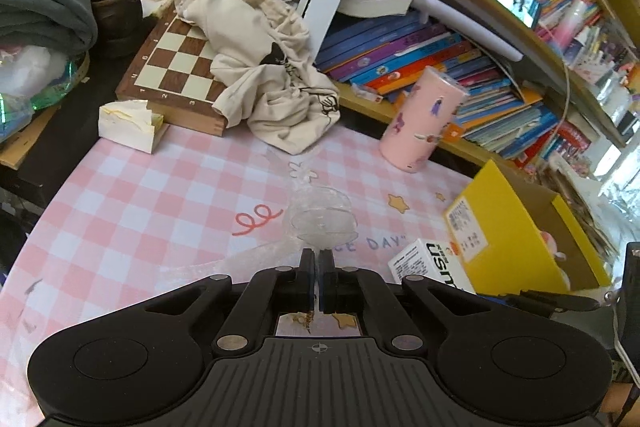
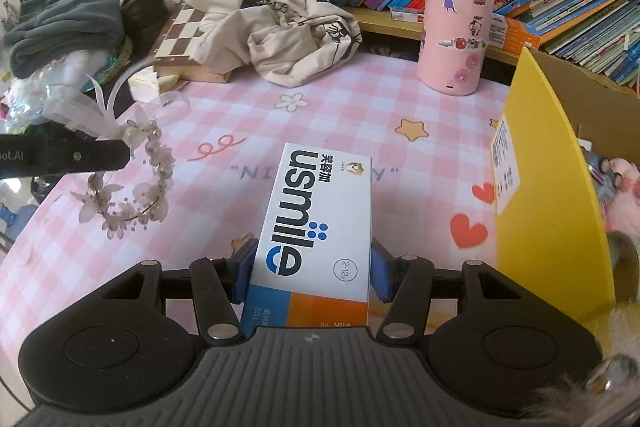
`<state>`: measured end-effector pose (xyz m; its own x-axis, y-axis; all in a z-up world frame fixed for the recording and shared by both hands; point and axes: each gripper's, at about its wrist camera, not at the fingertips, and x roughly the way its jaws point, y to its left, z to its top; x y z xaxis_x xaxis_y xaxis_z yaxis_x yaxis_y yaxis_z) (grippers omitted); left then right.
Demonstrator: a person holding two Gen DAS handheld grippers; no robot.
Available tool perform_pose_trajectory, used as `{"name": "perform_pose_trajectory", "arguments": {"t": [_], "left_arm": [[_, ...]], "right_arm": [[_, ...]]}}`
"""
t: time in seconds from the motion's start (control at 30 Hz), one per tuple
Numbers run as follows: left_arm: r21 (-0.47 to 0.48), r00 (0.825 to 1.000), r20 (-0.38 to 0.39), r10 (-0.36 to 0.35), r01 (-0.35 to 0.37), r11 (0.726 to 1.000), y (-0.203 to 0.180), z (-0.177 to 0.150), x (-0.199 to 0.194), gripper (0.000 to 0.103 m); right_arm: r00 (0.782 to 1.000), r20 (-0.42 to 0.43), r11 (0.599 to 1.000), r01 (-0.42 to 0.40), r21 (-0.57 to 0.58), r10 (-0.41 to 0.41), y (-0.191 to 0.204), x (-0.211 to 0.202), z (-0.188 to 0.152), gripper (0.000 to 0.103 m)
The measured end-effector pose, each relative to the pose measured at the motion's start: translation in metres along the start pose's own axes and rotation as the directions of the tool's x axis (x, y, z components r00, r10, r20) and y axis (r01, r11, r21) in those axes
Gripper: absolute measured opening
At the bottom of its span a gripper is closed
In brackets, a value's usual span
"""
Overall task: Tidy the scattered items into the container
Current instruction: 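Lift the Usmile box with the right tool while the left carries the hair band toward the yellow box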
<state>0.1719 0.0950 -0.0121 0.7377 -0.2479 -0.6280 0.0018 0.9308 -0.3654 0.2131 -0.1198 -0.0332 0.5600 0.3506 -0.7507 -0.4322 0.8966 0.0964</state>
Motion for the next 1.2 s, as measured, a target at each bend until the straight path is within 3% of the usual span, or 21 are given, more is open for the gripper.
{"name": "perform_pose_trajectory", "arguments": {"t": [0.53,1.2], "left_arm": [[0.043,0.999,-0.003,-0.045,0.045,0.998,-0.013,-0.040,-0.059,0.000],[0.102,0.988,0.009,-0.152,0.150,0.983,-0.027,-0.068,-0.105,0.000]], "right_arm": [[0.999,0.050,0.999,0.023,-0.038,-0.021,0.023,-0.065,-0.049,0.053],[0.991,0.092,0.995,0.098,0.024,-0.100,0.045,-0.122,-0.097,0.053]]}}
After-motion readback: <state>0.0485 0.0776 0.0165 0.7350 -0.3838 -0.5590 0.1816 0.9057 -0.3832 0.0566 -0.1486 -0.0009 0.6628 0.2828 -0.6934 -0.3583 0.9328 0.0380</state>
